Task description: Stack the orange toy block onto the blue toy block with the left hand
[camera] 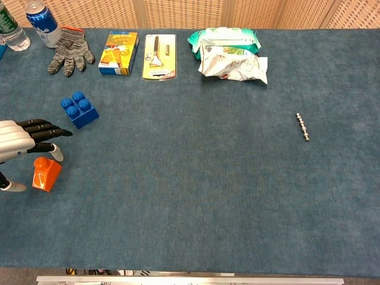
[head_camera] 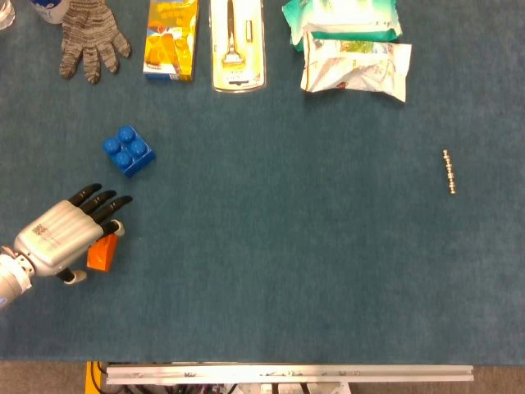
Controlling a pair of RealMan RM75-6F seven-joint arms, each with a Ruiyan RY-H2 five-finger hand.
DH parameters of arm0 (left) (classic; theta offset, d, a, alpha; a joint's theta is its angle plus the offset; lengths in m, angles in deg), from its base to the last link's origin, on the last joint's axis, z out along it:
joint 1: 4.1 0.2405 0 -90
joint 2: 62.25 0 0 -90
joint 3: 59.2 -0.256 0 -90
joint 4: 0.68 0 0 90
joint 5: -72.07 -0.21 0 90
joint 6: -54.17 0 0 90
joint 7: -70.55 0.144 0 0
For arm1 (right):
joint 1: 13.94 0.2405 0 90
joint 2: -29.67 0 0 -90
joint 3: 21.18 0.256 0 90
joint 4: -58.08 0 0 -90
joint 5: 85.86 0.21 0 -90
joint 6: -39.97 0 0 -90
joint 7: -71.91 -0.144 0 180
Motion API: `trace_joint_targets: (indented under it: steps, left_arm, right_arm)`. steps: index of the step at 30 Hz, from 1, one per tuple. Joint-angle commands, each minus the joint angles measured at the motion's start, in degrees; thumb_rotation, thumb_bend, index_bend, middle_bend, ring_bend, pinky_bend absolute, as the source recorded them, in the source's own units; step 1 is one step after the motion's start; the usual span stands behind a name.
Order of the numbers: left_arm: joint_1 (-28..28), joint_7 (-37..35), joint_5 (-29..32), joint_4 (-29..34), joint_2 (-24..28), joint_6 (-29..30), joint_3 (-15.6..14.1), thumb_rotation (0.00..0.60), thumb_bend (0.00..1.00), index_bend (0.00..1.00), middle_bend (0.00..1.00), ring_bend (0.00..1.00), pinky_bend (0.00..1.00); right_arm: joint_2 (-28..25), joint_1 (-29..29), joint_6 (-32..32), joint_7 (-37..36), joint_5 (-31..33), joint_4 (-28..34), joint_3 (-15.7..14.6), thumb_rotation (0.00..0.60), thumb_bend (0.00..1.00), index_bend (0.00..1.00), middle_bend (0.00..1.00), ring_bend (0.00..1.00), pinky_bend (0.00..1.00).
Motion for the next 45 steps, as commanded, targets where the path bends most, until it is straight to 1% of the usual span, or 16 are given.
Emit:
trace_joint_targets:
  steps: [1,10,15,21,31,42,45]
  left_arm:
    - [0.1,0.0,0.1,-0.4,-0.4,-0.4,-0.2,0.6,0.13,0.27,0.04,0.0,0.01]
    - [1.3,-1.0,1.3,-2.8,-1.2,-0.8,-1.1,0.6,0.13,0.29,0.04,0.0,0.01]
    - [2.7,-2.0,2.0,-4.5,-1.7,0.7,-1.1,0.6,0.13,0.36,0.04,0.0,0.01]
    - [3.7,-3.4,2.7,-7.2,-3.4,2.2,-0.4,0.6,0.13,0.39,0.05,0.0,0.02]
    - [4.1,-5.0,3.0,-10.7,-6.1,3.1,0.6,0.6,0.13,0.42,0.06,0.0,0.01]
    - [4.2,-5.9,3.1,-12.0,-7.8,3.7,1.1,0.6,0.15,0.48,0.09,0.0,0.01]
    - [4.4,-6.4,3.6,-11.9,-8.2,4.2,1.6,0.6,0.18,0.5,0.11,0.01,0.01]
  right_arm:
    - [0.0,0.0,0.0,0.1,0.0,0.1,0.0,0.6,0.35,0.48,0.48,0.37,0.41]
    - [-0.3,-0.2,0.3,0.6,-0.1,0.6,-0.1,0.6,0.35,0.48,0.48,0.37,0.41]
    - [-0.4,-0.2,0.3,0.8,-0.2,0.9,-0.1,0.6,0.35,0.48,0.48,0.37,0.41]
    - [-0.4,-0.1,0.2,1.0,-0.3,1.1,-0.1,0.6,0.35,0.48,0.48,0.37,0.41]
    - [-0.6,-0.2,0.3,1.1,-0.2,1.3,-0.1,0.6,0.35,0.48,0.48,0.37,0.41]
    - [-0.8,-0.3,0.5,1.1,-0.1,1.4,0.0,0.6,0.35,0.48,0.48,0.37,0.41]
    - [-0.8,-0.4,0.5,1.0,-0.1,1.4,0.0,0.6,0.35,0.48,0.48,0.37,0.41]
